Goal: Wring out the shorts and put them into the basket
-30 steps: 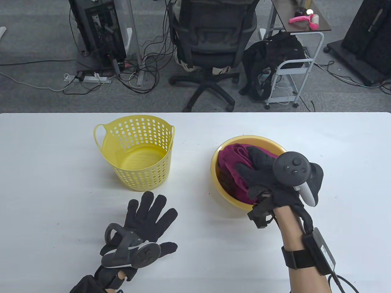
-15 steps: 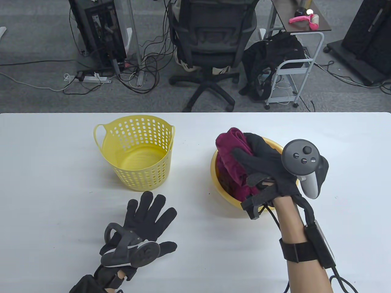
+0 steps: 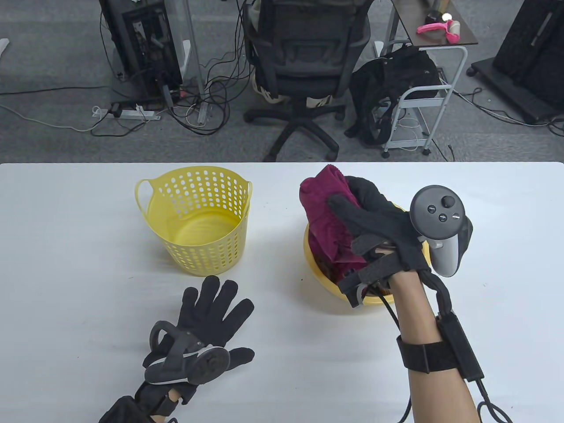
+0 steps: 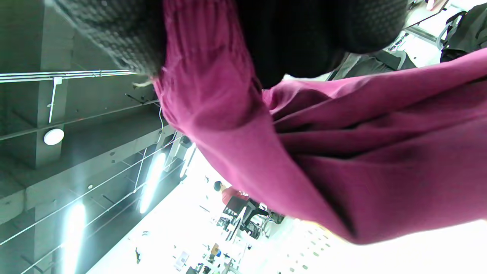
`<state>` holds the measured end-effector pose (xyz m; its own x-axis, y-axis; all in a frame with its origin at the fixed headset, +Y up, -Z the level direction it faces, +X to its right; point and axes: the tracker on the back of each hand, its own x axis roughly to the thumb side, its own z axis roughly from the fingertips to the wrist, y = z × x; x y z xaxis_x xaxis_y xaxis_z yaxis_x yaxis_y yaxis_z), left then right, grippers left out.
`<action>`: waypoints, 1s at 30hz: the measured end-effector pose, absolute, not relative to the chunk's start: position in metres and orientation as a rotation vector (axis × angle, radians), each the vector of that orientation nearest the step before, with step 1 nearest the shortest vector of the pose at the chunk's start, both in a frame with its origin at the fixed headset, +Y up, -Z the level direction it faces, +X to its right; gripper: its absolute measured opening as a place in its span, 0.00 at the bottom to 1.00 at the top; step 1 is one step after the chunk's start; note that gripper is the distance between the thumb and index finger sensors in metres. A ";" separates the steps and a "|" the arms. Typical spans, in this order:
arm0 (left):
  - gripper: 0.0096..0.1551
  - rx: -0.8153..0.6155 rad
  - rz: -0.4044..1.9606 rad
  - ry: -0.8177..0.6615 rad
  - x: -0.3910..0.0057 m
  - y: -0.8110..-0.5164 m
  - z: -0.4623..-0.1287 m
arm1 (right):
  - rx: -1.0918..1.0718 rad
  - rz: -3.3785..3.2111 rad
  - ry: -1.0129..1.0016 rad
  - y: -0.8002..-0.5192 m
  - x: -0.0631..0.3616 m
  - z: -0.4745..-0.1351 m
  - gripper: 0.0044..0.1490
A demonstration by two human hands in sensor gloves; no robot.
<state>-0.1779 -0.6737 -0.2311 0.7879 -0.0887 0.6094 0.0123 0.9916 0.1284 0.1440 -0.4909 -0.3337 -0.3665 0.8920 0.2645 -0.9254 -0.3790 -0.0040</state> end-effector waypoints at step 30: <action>0.56 0.106 -0.042 -0.651 -0.180 -0.673 -0.233 | 0.433 1.670 -0.103 -0.439 0.104 -0.314 0.42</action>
<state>-0.1799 -0.6734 -0.2331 0.7951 -0.0722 0.6021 0.0055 0.9937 0.1119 0.1044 -0.4389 -0.3138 -0.0838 0.9371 0.3390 -0.9717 -0.1522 0.1806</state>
